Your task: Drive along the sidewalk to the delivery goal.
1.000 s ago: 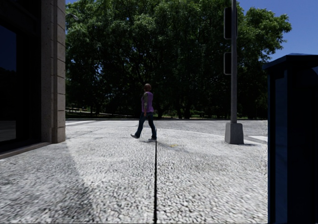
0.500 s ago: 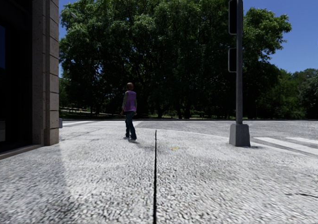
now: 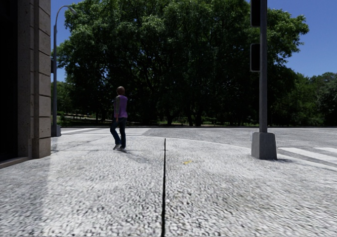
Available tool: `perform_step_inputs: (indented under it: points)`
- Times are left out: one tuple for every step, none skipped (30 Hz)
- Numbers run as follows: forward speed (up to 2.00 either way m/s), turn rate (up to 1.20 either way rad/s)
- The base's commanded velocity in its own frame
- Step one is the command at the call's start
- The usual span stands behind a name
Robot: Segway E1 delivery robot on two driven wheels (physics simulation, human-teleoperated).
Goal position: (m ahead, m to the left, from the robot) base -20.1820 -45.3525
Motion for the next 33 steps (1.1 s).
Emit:
perform_step_inputs:
  points:
    - [0.97, 0.00]
    - [0.97, 0.00]
    - [0.97, 0.00]
    - [0.97, 0.00]
    - [0.97, 0.00]
    - [0.97, 0.00]
    - [0.97, 0.00]
    - [0.98, 0.00]
    - [0.98, 0.00]
    - [1.01, 0.00]
    - [1.03, 0.00]
    - [1.04, 0.00]
    - [1.04, 0.00]
    - [1.05, 0.00]
    - [1.05, 0.00]
    - [1.05, -0.03]
    - [1.05, -0.24]
    - [1.05, -0.24]
    - [1.05, -0.44]
    - [1.05, -0.52]
    - [1.05, -0.53]
    - [1.05, -0.53]
    - [1.05, -0.54]
    - [1.05, -0.60]
    - [1.05, -0.67]
    - [1.05, -0.69]
    - [1.05, -0.69]
    - [1.05, -0.69]
    - [1.05, -0.70]
    - [1.06, -0.70]
    - [1.06, -0.70]
    - [1.07, -0.70]
    - [1.09, -0.70]
